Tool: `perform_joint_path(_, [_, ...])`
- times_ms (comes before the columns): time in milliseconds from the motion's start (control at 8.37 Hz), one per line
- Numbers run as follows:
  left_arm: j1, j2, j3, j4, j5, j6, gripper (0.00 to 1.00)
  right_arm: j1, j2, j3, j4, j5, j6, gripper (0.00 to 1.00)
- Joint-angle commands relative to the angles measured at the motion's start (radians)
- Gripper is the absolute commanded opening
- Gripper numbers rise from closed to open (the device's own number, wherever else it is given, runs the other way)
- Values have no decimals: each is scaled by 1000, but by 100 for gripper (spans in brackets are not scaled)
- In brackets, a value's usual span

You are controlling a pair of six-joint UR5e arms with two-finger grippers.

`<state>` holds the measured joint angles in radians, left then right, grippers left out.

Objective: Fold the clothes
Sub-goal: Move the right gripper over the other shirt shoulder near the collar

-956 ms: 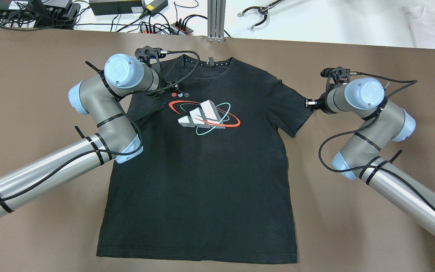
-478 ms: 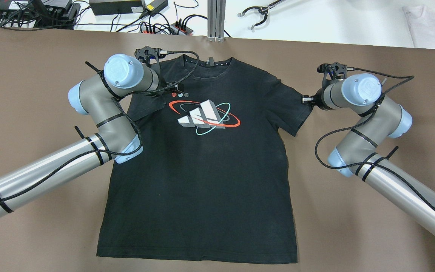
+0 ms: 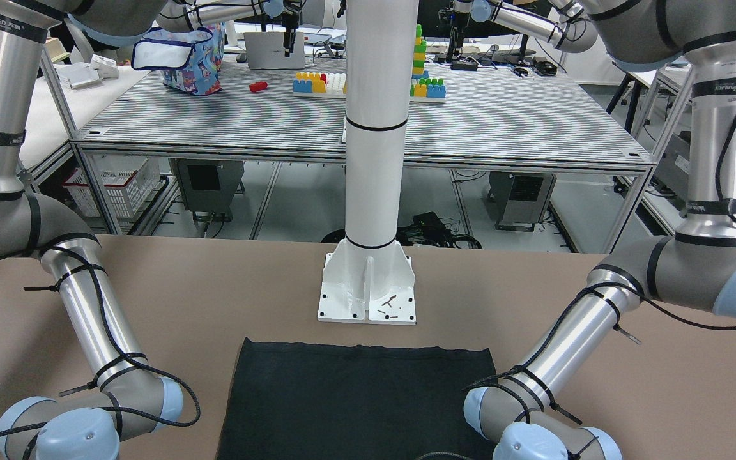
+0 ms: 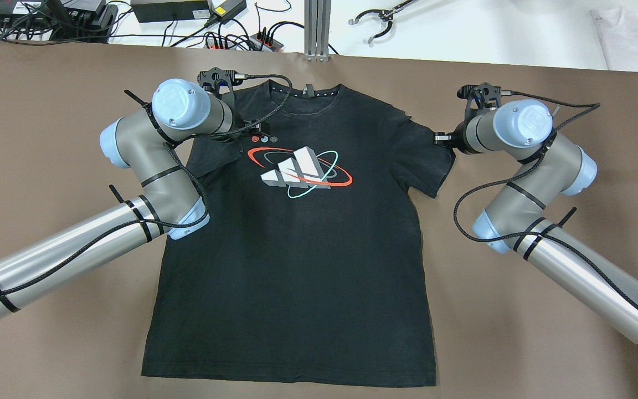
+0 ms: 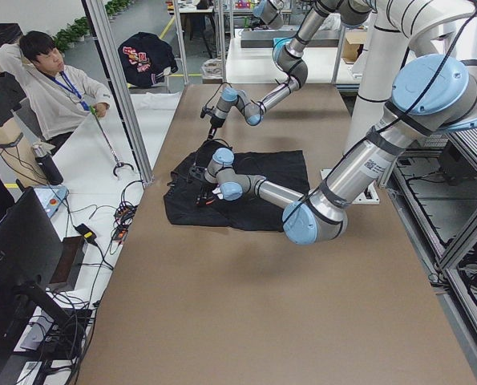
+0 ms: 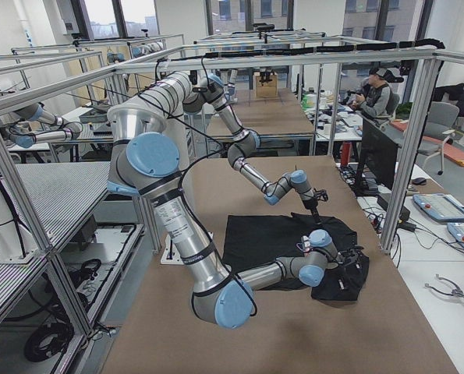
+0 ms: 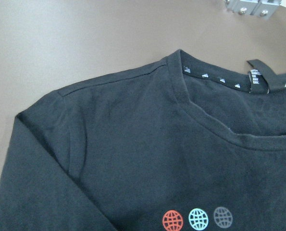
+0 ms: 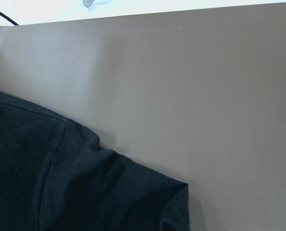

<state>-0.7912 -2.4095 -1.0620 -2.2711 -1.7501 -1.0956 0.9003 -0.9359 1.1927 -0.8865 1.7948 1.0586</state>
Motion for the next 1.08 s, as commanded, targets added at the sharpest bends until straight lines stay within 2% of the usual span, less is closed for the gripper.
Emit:
perform_joint_path(0, [-8, 3, 0, -1, 1, 26, 100, -59, 95, 10, -101, -52, 142, 0])
perform_joint_path(120, [-8, 3, 0, -1, 1, 26, 100, -84, 104, 8, -103, -90, 165, 0])
perform_joint_path(478, [-11, 3, 2, -1, 1, 28, 100, -136, 183, -1, -216, -193, 236, 0])
perform_joint_path(717, [-11, 3, 4, -2, 1, 28, 100, -155, 198, -22, -220, -225, 265, 0])
perform_joint_path(956, [-10, 3, 4, -1, 0, 26, 100, -173, 233, -88, -226, -291, 323, 0])
